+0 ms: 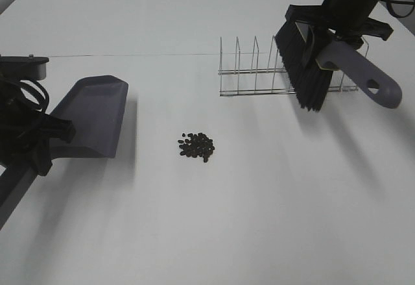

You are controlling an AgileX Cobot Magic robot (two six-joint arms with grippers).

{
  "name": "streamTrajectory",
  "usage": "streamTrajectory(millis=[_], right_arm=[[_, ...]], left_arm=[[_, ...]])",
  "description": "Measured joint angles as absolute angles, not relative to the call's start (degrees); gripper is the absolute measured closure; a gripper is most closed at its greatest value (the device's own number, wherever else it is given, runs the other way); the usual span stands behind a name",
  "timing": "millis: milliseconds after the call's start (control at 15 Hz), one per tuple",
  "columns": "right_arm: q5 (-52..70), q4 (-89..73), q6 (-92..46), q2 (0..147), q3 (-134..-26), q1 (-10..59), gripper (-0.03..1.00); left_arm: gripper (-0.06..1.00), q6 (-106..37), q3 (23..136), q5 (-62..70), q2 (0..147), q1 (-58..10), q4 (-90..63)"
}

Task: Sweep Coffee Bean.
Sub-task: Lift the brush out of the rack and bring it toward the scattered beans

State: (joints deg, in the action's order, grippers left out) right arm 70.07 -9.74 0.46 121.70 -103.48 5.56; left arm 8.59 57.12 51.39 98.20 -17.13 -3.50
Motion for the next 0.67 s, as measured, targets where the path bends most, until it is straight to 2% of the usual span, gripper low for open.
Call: streamTrajectory(millis=[400, 667], right_arm=[[70.13, -5.90, 0.92, 105.83, -89.55, 7.16, 0.66], [70.36, -2.12, 3.72, 102.22, -86.69, 11.69, 0.66]], left_arm=[[0.61, 11.52, 57.07, 45.03, 99.29, -24.29, -0.29], [0.61, 12.66, 57.07, 42.46, 105.65, -28.42, 2.18]])
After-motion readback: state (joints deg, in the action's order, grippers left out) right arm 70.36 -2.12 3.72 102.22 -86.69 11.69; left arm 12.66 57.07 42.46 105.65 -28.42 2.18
